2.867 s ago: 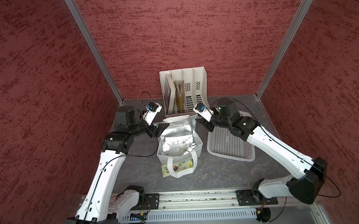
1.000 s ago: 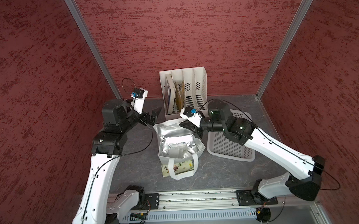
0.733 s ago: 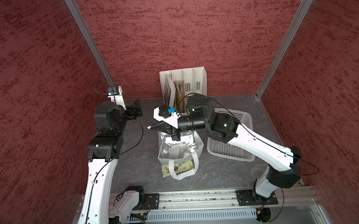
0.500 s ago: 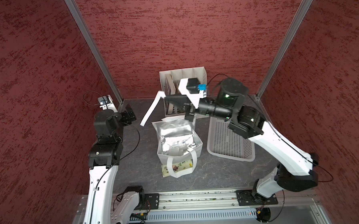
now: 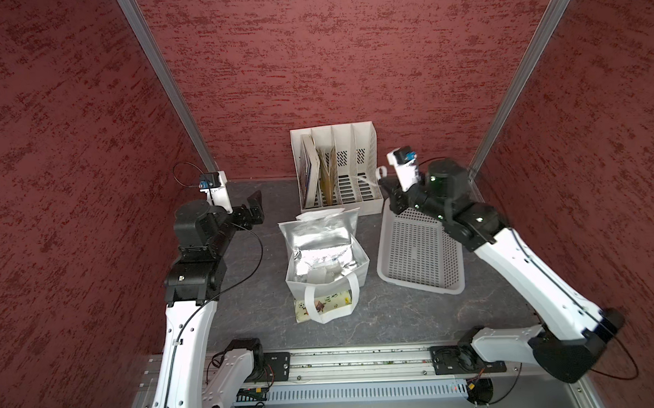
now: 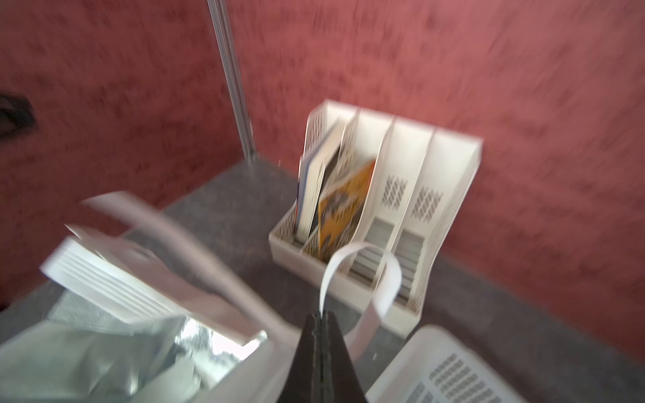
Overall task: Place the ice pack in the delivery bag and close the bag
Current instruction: Place the adhesive seal at the center of the board, then close the delivery bag at the center of the board.
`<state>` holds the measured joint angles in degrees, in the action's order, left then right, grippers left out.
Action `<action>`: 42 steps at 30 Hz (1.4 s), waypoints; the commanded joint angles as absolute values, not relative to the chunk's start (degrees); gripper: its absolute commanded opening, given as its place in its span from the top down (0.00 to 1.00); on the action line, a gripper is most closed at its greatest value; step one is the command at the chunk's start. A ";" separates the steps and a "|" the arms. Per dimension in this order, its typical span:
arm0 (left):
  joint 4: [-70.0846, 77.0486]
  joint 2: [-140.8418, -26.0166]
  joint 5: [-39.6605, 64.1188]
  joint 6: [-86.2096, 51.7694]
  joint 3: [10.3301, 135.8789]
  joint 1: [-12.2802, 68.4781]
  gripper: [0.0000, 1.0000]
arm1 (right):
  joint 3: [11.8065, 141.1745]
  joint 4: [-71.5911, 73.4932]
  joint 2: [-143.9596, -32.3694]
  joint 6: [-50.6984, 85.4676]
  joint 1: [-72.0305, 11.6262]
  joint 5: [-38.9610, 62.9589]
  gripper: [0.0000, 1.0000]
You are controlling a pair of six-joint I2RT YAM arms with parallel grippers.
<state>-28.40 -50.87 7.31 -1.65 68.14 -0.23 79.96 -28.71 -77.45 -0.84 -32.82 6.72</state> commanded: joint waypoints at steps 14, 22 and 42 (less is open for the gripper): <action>-29.84 -50.53 21.49 5.26 69.78 2.81 0.00 | 75.70 -28.12 -96.30 15.11 -32.70 17.28 0.87; -39.57 -52.65 29.41 16.78 74.62 7.79 0.00 | 66.00 -27.99 -75.89 12.95 -30.68 6.01 0.16; -60.84 -70.88 25.63 41.13 85.31 14.83 0.16 | 54.07 -17.19 -62.83 -20.11 -35.29 42.34 0.14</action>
<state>-58.87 -68.16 29.95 38.22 83.79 14.50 52.21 -15.99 -59.99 -14.79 -33.39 40.29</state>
